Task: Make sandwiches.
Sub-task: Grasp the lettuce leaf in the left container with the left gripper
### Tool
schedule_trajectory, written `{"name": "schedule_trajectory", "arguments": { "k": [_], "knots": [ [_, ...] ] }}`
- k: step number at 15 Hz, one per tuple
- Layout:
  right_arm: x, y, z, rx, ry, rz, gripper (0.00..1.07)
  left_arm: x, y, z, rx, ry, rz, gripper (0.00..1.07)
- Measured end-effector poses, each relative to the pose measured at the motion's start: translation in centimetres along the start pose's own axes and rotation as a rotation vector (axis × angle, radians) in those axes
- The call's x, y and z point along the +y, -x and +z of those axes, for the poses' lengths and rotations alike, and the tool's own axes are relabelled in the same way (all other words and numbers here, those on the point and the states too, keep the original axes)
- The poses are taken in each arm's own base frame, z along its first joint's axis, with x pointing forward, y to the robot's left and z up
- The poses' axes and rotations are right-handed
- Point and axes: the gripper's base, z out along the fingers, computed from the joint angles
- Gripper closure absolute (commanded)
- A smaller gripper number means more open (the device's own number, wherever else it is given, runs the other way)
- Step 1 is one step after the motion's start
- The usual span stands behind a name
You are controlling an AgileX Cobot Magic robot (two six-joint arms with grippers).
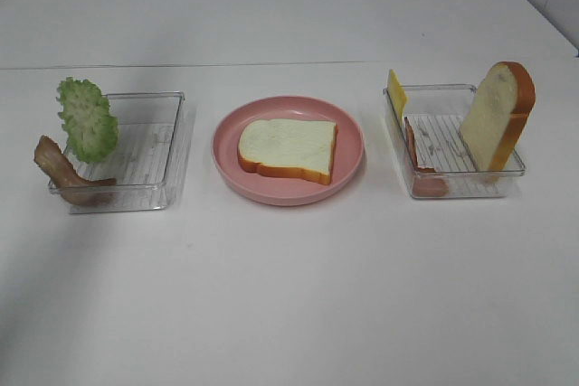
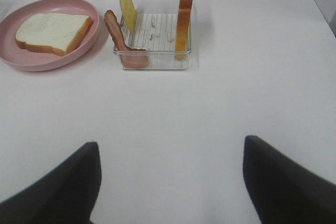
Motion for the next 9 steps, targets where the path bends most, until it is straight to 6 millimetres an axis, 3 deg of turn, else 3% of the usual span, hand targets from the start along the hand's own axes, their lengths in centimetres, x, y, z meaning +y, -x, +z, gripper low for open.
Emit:
{"name": "schedule_trajectory", "arguments": {
  "k": [4,7,8,9],
  "knots": [
    [0.0,0.0,0.0,0.000,0.000,0.000,0.34,2.5,-2.2,2.5,0.128,0.054,-0.036,0.27],
    [0.0,0.0,0.0,0.000,0.000,0.000,0.34,3.0,-3.7,4.4,0.213,0.068,-0.026,0.28],
    [0.0,0.0,0.0,0.000,0.000,0.000,0.34,3.1,-4.0,5.4,0.241,0.072,-0.026,0.29],
    [0.0,0.0,0.0,0.000,0.000,0.000,0.34,3.4,-4.6,7.8,0.293,0.080,-0.028,0.30]
  ]
}}
